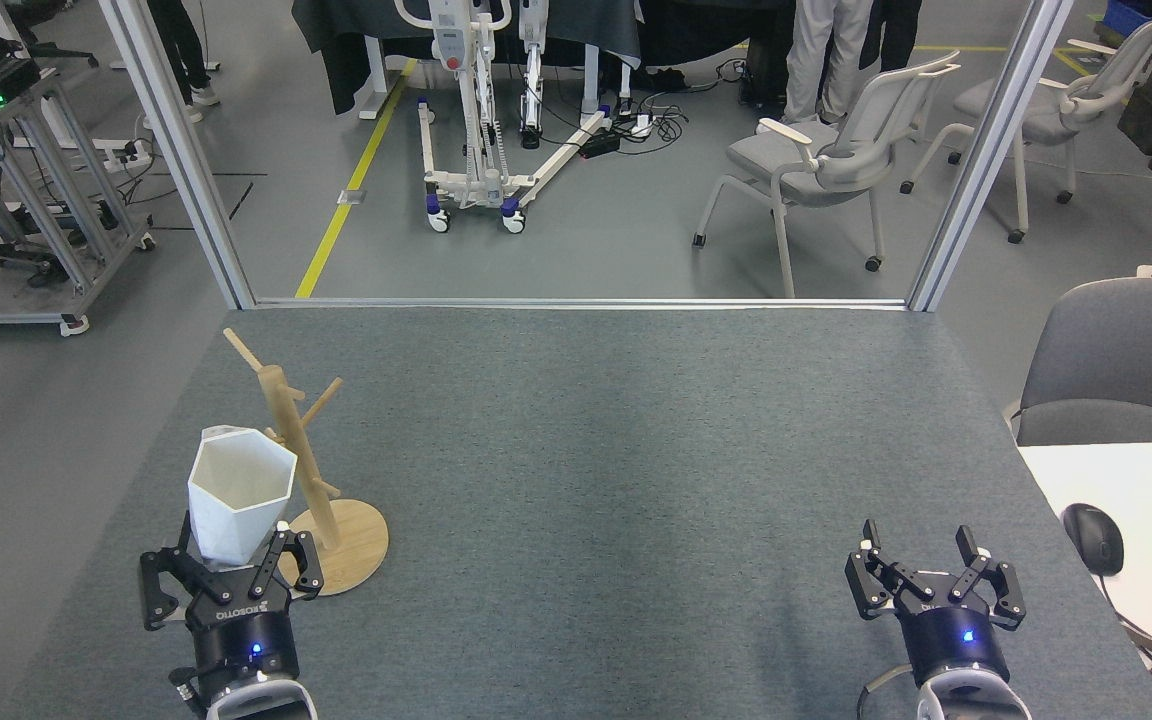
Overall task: Hang cup on storage rack
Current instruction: 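Tilt and push the cup onto a rack peg with the left gripper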
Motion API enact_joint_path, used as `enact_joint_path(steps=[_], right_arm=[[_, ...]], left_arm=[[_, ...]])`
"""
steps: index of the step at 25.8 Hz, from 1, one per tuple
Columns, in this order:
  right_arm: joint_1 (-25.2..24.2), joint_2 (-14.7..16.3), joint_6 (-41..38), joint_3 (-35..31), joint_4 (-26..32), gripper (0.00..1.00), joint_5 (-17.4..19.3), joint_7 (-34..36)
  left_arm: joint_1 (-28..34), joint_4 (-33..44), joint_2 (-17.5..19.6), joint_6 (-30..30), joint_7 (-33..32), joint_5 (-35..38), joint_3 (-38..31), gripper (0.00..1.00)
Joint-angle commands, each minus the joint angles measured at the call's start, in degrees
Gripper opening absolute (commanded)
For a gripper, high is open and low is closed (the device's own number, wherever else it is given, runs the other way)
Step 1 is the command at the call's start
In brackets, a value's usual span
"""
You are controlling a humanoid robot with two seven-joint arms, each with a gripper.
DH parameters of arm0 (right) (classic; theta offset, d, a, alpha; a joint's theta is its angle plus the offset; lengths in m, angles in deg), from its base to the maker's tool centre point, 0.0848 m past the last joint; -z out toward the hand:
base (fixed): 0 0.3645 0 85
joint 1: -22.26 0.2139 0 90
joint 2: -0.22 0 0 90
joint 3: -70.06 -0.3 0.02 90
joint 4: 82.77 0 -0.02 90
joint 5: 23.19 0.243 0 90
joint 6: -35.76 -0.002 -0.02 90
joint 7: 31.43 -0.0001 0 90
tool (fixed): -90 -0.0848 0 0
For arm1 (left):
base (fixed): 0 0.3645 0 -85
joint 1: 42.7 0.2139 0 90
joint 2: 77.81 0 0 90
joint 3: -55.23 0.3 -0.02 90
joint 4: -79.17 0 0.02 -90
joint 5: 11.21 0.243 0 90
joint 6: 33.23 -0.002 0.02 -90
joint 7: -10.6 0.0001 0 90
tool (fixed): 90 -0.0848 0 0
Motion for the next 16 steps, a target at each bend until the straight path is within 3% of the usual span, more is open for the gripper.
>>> enact_joint_path(steps=[1,16], right_arm=[[0.0,-0.1,0.0,0.0,0.0,0.99,0.0,-0.3],[-0.1,-0.1,0.0,0.0,0.0,0.99,-0.8,-0.2]], left_arm=[[-0.1,-0.1,-0.2,0.0,0.2,0.0,1.1,0.0],[-0.2,1.2,0.0,-1.0,0.1,-1.6,0.6,0.0]])
